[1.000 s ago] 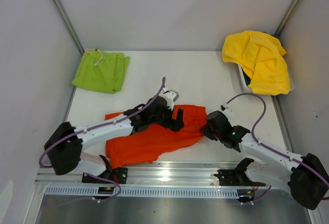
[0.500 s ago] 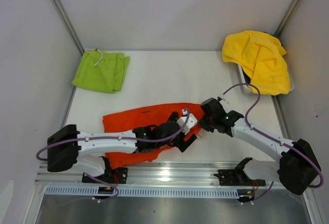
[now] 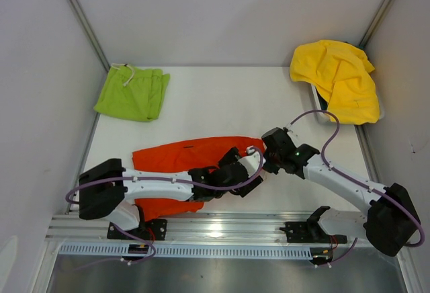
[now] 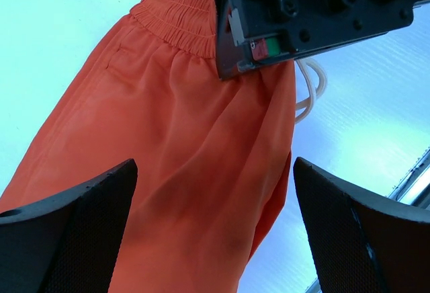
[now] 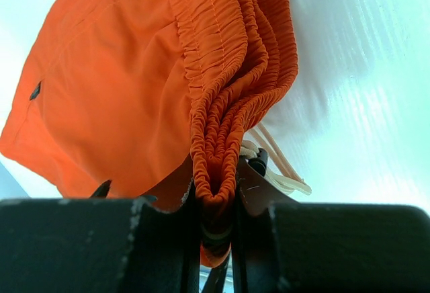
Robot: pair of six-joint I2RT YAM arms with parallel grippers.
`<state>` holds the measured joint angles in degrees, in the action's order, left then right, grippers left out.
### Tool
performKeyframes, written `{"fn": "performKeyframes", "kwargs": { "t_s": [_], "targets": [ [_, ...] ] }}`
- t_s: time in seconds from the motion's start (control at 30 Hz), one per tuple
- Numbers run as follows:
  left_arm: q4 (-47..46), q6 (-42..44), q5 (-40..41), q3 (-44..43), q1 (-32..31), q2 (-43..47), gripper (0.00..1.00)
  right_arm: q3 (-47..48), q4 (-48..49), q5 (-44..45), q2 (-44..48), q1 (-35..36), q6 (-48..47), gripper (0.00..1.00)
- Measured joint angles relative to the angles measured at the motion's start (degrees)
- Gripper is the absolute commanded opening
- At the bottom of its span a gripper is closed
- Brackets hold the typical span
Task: Fold and stack the shorts
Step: Fold the shorts
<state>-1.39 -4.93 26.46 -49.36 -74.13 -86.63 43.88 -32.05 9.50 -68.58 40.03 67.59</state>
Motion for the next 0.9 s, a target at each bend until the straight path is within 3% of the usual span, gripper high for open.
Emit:
{"fn": "performKeyframes", "kwargs": {
  "t_s": [0.47,0.7,0.73,0.83,0.9],
  "targets": [
    [-4.9,-0.6,-5.2,2.6,0.0,2.3,0.99,0.0,0.0,-0.9,0.8,0.0,0.8,0.0],
    [-4.4,-0.9,-6.2,1.4,0.0,-0.7,0.98,0.0,0.0,-1.0,1.1,0.0,1.1,0.0],
    [-4.0,-1.1,-6.1,0.9,0.0,-1.5,0.96,0.0,0.0,-1.1,1.3,0.0,1.1,0.0],
    [-2.9,-1.9,-5.7,-0.4,0.2,-3.5,0.76,0.0,0.0,-1.4,2.0,0.0,1.2,0.0],
    [-2.0,-2.4,-5.7,-1.0,0.6,-4.4,0.57,0.0,-0.1,-1.6,2.5,0.0,1.4,0.0]
  ]
}}
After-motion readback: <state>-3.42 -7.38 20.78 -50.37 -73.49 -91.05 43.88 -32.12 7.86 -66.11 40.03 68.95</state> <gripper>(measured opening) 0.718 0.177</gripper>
